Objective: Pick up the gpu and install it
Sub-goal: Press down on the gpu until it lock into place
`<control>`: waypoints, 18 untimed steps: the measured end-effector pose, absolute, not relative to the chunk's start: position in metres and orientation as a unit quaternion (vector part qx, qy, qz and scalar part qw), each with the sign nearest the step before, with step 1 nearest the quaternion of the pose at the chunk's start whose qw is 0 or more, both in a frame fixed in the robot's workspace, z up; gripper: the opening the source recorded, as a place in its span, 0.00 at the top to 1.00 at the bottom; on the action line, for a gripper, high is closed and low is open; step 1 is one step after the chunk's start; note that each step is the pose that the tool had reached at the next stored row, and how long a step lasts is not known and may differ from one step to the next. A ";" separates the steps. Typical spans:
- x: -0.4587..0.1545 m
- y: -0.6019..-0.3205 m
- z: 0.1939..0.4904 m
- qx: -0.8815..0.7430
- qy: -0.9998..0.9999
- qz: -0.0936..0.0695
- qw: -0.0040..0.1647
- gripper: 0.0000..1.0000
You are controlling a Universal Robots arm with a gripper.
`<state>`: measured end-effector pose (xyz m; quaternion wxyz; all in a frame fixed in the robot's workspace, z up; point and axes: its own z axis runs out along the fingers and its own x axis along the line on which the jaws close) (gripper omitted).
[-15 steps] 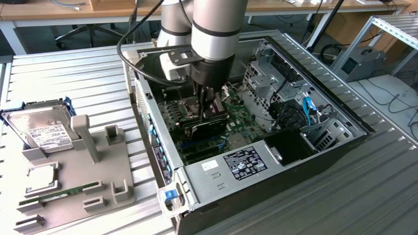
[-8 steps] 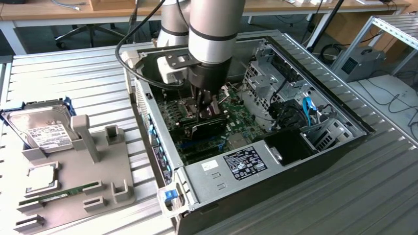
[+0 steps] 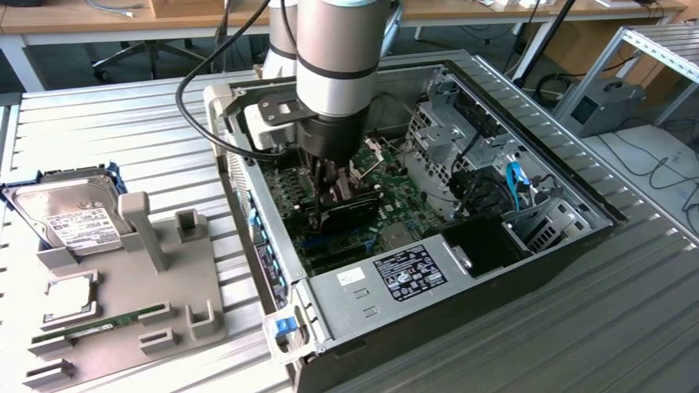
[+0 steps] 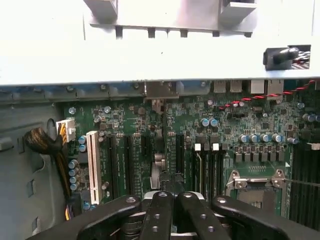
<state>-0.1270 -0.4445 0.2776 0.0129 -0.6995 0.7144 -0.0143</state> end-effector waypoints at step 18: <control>-0.129 -0.446 0.272 -0.699 0.714 -0.014 0.014 0.89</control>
